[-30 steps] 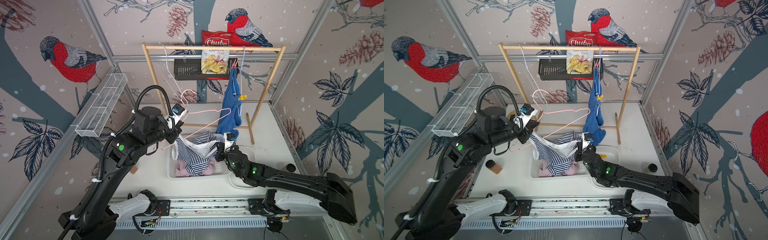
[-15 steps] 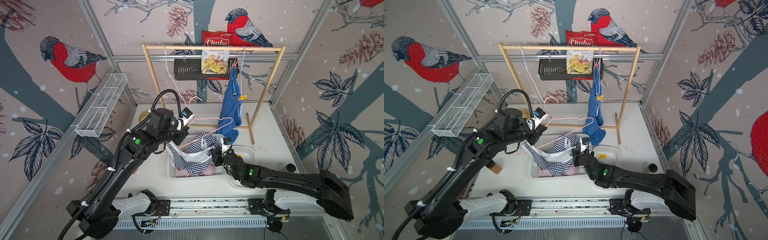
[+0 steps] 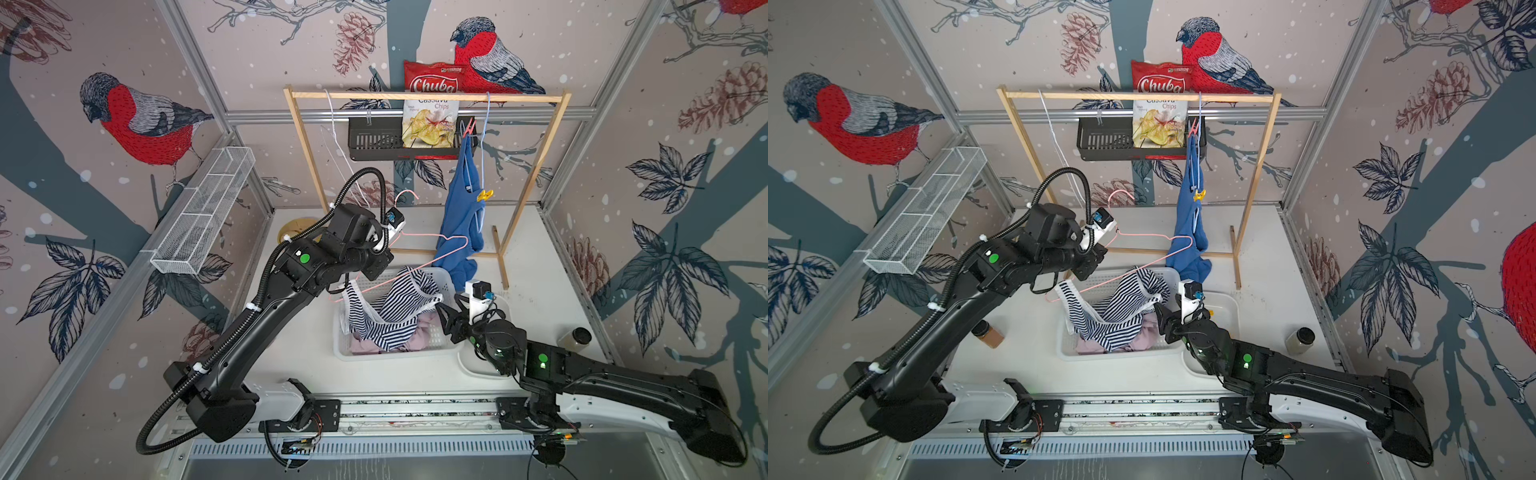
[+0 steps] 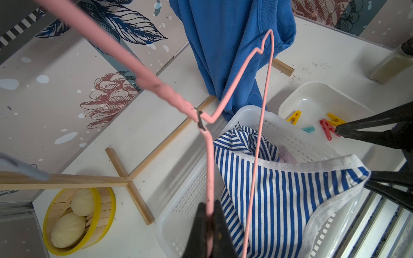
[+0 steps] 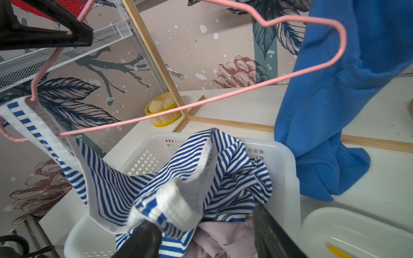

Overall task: Remove the clothespins securing tank tops to the hanger
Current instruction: Remove the tank top from the hanger.

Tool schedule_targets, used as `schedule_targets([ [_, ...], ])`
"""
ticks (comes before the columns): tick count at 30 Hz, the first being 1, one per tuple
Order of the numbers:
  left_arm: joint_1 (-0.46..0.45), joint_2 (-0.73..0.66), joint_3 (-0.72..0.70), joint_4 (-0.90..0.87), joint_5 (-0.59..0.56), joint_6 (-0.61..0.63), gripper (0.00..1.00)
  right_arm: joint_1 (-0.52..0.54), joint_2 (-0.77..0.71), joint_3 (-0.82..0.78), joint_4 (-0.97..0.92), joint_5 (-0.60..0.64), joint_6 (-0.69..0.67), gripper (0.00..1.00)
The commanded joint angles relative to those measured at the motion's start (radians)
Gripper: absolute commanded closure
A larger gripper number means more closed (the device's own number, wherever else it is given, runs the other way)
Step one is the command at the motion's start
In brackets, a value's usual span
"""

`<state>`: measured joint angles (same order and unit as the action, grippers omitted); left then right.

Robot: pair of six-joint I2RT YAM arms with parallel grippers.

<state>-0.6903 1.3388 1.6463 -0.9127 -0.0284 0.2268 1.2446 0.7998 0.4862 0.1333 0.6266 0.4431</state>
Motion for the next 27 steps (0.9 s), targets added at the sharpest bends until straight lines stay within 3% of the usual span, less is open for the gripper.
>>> schedule_targets([
  [1,-0.003,0.022,0.050,-0.037,-0.027,-0.023,1.00,0.004,-0.025,-0.023,0.017,0.078,-0.015,0.34],
  [4,-0.002,0.054,0.103,-0.065,-0.045,-0.027,1.00,0.001,-0.086,-0.067,0.010,0.063,-0.009,0.33],
  [6,-0.003,0.070,0.128,-0.074,-0.070,-0.028,1.00,-0.013,-0.135,-0.081,-0.064,0.049,0.023,0.29],
  [14,-0.002,0.100,0.189,-0.084,-0.145,-0.028,1.00,-0.057,-0.436,-0.112,-0.390,-0.116,0.131,0.29],
  [17,-0.003,0.098,0.195,-0.083,-0.143,-0.027,1.00,-0.058,-0.518,-0.128,-0.385,-0.173,0.136,0.29],
  [20,-0.002,0.092,0.188,-0.070,-0.083,-0.035,1.00,-0.067,-0.487,-0.111,-0.373,-0.234,0.124,0.27],
  [23,-0.003,0.097,0.190,-0.071,-0.055,-0.043,1.00,-0.067,-0.364,-0.075,-0.325,-0.247,0.073,0.33],
  [27,-0.003,0.103,0.193,-0.073,-0.045,-0.043,1.00,0.008,-0.116,-0.044,-0.041,-0.199,-0.029,0.38],
])
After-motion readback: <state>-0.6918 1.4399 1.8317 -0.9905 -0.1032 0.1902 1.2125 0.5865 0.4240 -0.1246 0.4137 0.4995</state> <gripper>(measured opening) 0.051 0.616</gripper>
